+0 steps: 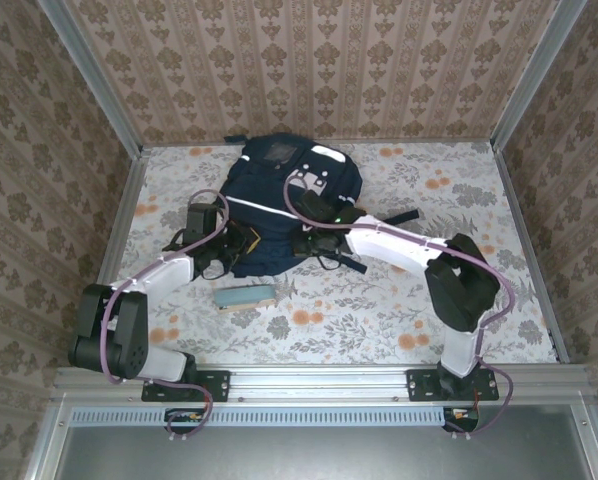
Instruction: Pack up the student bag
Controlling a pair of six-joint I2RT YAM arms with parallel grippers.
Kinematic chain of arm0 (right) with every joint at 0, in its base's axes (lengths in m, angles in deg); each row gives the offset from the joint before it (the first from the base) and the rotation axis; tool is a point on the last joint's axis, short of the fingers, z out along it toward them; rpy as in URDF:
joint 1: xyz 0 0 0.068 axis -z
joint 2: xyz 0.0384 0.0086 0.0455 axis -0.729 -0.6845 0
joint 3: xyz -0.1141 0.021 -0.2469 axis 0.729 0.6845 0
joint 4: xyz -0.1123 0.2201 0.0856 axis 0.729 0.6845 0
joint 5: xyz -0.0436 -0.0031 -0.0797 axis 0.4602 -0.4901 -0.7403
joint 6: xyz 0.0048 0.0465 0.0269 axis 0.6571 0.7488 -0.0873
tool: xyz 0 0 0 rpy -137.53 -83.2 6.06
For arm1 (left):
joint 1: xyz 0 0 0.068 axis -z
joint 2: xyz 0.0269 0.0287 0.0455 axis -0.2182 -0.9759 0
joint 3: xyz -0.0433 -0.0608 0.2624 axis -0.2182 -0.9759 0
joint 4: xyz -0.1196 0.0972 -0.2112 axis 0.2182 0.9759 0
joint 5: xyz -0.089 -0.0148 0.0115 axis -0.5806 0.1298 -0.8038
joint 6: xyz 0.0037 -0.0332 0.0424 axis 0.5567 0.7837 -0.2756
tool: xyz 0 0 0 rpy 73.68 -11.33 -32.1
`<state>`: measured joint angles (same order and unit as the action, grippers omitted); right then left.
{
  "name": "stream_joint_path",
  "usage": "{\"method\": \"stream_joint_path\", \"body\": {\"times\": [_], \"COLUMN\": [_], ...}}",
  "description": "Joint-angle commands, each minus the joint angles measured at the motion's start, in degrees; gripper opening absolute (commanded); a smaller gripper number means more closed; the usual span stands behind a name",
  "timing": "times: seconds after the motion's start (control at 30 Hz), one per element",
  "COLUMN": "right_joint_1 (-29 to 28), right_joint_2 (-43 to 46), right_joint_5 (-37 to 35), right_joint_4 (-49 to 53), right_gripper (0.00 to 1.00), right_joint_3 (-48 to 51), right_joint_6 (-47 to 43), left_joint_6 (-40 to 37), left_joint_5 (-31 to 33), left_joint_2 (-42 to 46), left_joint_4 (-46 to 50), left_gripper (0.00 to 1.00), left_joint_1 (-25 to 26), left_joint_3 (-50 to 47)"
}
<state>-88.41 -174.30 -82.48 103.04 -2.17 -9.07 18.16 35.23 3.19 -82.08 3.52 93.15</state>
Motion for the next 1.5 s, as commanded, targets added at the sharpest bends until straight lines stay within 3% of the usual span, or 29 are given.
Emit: {"method": "stream_joint_path", "body": {"times": [0.0,0.33,0.6,0.97,1.1,1.17,1.23,1.33,1.47], "right_joint_1": [3.3,12.5,18.5,20.5,21.6,21.3,21.2,22.3,24.9], "right_joint_2": [4.1,-0.2,-5.2,-6.2,-2.7,-2.5,-2.4,-0.9,1.2], "right_joint_5": [-6.8,-3.0,-6.2,-7.4,0.4,4.4,3.8,0.4,4.1], "right_joint_4": [4.8,3.9,7.7,11.7,4.1,4.0,7.3,11.0,10.0], "right_gripper": [0.00,0.00,0.00,0.00,0.00,0.00,0.00,0.00,0.01], "right_joint_3": [2.4,-1.1,-8.4,-11.2,-7.6,-8.2,-9.0,-7.4,-4.8], "right_joint_6": [1.1,0.3,1.6,6.6,5.5,1.8,-2.2,-5.7,-6.4], "left_joint_6": [-3.4,-6.9,-10.0,-11.4,-11.3,-11.8,-12.8,-13.6,-14.1], "left_joint_5": [4.6,3.8,3.2,1.3,-0.1,-1.3,-1.9,-2.0,-0.7], "left_joint_2": [0.8,3.5,5.2,4.3,3.8,3.8,4.0,5.5,6.2], "left_joint_4": [4.1,7.5,10.8,10.5,9.0,9.0,10.3,10.9,10.1], "left_gripper": [0.03,0.00,0.00,0.00,0.00,0.15,0.30,0.39,0.46], "left_joint_1": [-0.7,-0.7,-0.7,-0.3,0.1,0.5,0.7,0.9,1.8], "left_joint_3": [0.5,0.8,0.9,1.3,1.5,2.3,3.4,4.1,4.7]}}
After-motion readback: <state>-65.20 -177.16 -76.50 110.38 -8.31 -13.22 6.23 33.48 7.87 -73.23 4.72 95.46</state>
